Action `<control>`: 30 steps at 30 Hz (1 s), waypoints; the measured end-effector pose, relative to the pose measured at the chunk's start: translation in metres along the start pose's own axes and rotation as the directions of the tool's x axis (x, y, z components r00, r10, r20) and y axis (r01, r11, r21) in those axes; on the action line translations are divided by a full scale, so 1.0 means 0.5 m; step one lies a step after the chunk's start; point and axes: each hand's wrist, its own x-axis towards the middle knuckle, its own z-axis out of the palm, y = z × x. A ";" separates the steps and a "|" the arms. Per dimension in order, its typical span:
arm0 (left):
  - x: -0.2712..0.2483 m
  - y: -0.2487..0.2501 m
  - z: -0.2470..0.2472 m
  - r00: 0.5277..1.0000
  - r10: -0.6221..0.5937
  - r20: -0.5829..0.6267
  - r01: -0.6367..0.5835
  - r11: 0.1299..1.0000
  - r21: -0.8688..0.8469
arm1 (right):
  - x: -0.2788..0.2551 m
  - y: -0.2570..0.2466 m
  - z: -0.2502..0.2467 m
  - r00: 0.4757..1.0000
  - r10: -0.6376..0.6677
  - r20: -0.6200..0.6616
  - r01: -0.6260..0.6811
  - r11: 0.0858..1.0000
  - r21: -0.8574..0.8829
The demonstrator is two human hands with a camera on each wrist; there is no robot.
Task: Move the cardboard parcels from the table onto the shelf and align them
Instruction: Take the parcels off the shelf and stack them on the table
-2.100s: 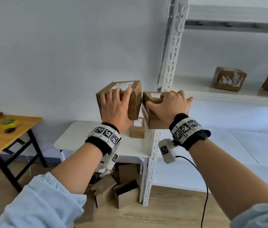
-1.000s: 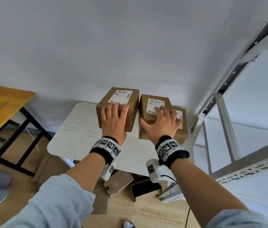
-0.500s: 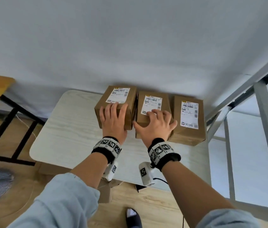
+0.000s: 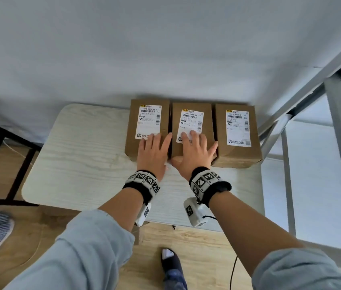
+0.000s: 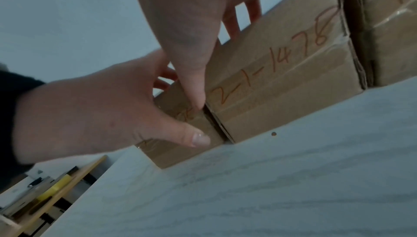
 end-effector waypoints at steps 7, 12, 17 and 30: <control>-0.058 0.000 -0.089 0.998 -0.012 0.055 0.009 0.998 0.061 | -0.069 0.030 -0.090 0.995 -0.098 -0.008 0.097 0.992 -0.076; -0.170 0.006 -0.186 1.000 0.009 0.024 -0.011 0.995 0.100 | -0.185 0.040 -0.153 0.984 -0.165 -0.070 0.155 0.979 -0.133; -0.325 0.036 -0.262 0.999 0.022 -0.041 -0.019 0.996 0.092 | -0.349 0.043 -0.213 0.971 -0.176 -0.164 0.146 0.973 -0.180; -0.777 0.279 -0.509 0.839 0.286 -0.463 -0.295 0.954 0.055 | -0.903 0.129 -0.424 0.774 -0.084 -0.627 -0.024 0.987 -0.162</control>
